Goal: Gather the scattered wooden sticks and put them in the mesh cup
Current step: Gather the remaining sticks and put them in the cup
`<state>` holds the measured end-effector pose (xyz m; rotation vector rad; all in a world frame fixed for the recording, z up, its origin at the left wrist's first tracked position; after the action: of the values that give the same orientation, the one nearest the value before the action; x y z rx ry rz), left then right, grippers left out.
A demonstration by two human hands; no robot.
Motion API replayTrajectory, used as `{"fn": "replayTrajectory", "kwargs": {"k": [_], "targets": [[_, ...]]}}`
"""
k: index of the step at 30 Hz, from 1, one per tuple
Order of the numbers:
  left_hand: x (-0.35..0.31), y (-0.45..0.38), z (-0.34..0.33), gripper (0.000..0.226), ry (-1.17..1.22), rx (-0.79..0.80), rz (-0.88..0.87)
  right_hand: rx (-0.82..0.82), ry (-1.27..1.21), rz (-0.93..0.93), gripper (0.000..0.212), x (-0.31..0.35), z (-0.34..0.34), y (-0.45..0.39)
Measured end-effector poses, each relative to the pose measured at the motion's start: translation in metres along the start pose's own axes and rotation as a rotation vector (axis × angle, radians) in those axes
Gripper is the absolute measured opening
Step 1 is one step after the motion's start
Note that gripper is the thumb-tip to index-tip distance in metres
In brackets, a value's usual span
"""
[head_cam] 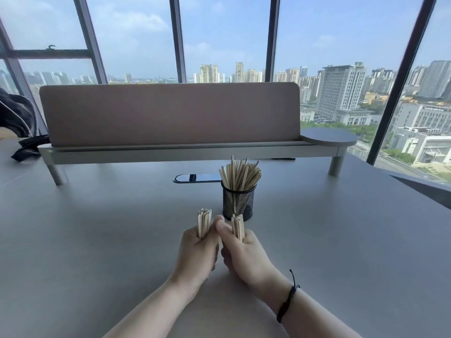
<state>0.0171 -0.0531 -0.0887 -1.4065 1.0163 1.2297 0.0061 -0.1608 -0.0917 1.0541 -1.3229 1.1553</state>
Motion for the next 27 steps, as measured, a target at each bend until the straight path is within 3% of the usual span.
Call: {"fn": "replayTrajectory", "kwargs": {"k": [6, 10, 14, 17, 20, 24, 27], "targets": [[-0.054, -0.039, -0.022, 0.073, 0.149, -0.143, -0.043, -0.145, -0.288, -0.186, 0.062, -0.004, 0.024, -0.008], [-0.113, -0.074, -0.054, 0.061, 0.152, -0.214, -0.226, -0.093, -0.526, -0.341, 0.066, -0.01, 0.028, -0.017], [-0.112, -0.121, -0.08, 0.059, -0.004, -0.258, -0.263, -0.023, -0.618, -0.389, 0.066, -0.013, 0.034, -0.023], [-0.087, -0.142, -0.091, 0.061, -0.278, -0.302, -0.266, 0.007, -0.629, -0.39, 0.067, -0.014, 0.037, -0.027], [-0.049, -0.15, -0.095, 0.047, -0.494, -0.282, -0.265, 0.014, -0.637, -0.389, 0.067, -0.016, 0.037, -0.032], [-0.032, -0.146, -0.086, 0.077, -0.226, -0.27, -0.224, 0.021, -0.656, -0.38, 0.067, -0.017, 0.036, -0.039], [-0.019, -0.131, -0.089, 0.098, -0.098, -0.108, -0.195, 0.023, -0.648, -0.384, 0.066, -0.018, 0.035, -0.041]]}}
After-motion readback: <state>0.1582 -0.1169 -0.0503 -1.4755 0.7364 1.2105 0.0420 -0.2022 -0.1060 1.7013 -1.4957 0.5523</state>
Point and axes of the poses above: each hand's wrist, its own y-axis away from the middle knuckle, its own z-axis out of the back of the hand, x = y × z, the point moved 7 cm from there along -y, towards the middle knuckle, and after that the axes turned 12 degrees about -x, right-handed, at the moved point
